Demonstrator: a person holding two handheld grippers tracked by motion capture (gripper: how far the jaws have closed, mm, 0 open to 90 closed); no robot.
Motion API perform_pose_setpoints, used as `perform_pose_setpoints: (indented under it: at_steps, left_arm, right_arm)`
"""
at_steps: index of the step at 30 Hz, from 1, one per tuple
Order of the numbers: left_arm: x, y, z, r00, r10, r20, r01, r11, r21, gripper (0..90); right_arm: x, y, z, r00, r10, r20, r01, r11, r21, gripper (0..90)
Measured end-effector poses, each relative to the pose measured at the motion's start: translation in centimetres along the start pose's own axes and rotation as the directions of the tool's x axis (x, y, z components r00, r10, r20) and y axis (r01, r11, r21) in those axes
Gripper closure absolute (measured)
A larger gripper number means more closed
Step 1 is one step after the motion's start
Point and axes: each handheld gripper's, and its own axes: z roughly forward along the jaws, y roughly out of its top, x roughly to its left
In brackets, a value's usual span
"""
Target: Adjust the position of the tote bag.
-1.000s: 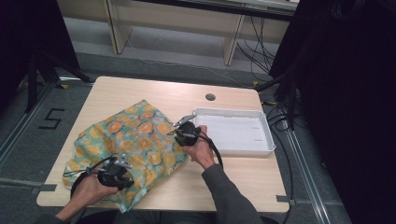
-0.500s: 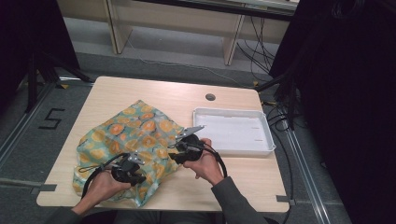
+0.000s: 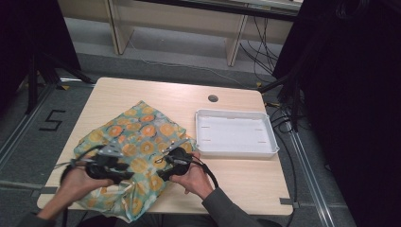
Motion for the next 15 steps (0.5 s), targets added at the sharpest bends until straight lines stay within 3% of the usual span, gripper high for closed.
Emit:
perform_pose_setpoints:
  at_steps: [3,4,6,7,8,10,11,13,14,15]
  left_arm:
    - [3.2,-1.3,-2.2,0.9909,-0.06,-0.12,0.061,0.9982,0.001,53.4]
    - [4.3,-1.8,-2.5,0.9821,-0.117,-0.148,0.115,0.9931,-0.022,51.0]
    - [6.3,-2.8,-3.1,0.9605,-0.169,-0.221,0.168,0.9855,-0.023,45.3]
    - [7.8,-3.3,-3.5,0.9473,-0.179,-0.266,0.187,0.9823,0.005,42.7]
    - [8.9,-3.8,-3.4,0.9309,-0.213,-0.297,0.218,0.9758,-0.017,39.2]
    - [11.1,-4.6,-3.3,0.9034,-0.299,-0.307,0.295,0.9536,-0.061,38.0]
    - [12.0,-5.0,-3.1,0.8935,-0.333,-0.302,0.325,0.9425,-0.075,37.5]
    - [13.6,-5.6,-2.4,0.8788,-0.389,-0.277,0.385,0.9204,-0.071,35.4]
    - [14.2,-5.7,-2.4,0.8829,-0.37,-0.289,0.382,0.924,-0.017,35.3]
    - [14.8,-6.0,-2.0,0.8764,-0.394,-0.276,0.403,0.9149,-0.028,34.7]
  right_arm:
    - [0.3,-0.2,0.5,1.0,0.007,0.002,-0.007,1.0,0.009,34.5]
    - [0.4,-0.2,0.5,0.9999,0.01,-0.003,-0.01,1.0,0.014,34.2]
    - [0.7,-0.3,0.8,0.9999,0.004,0.012,-0.005,1.0,0.027,33.8]
    - [0.8,-0.4,0.9,0.9998,0.003,0.019,-0.004,0.999,0.039,33.8]
    - [0.8,-0.5,1.2,0.9996,-0.007,0.026,0.006,0.999,0.048,33.7]
    - [0.7,-0.7,1.6,0.9994,-0.011,0.034,0.009,0.998,0.058,33.7]
    - [0.7,-0.7,1.7,0.9992,-0.008,0.04,0.006,0.998,0.062,33.8]
    - [0.6,-0.8,2.0,0.998,-0.028,0.057,0.024,0.997,0.073,33.5]
    - [0.6,-0.8,2.1,0.9978,-0.035,0.056,0.03,0.996,0.08,32.9]
    - [0.5,-0.8,2.3,0.998,-0.031,0.056,0.026,0.996,0.08,32.8]
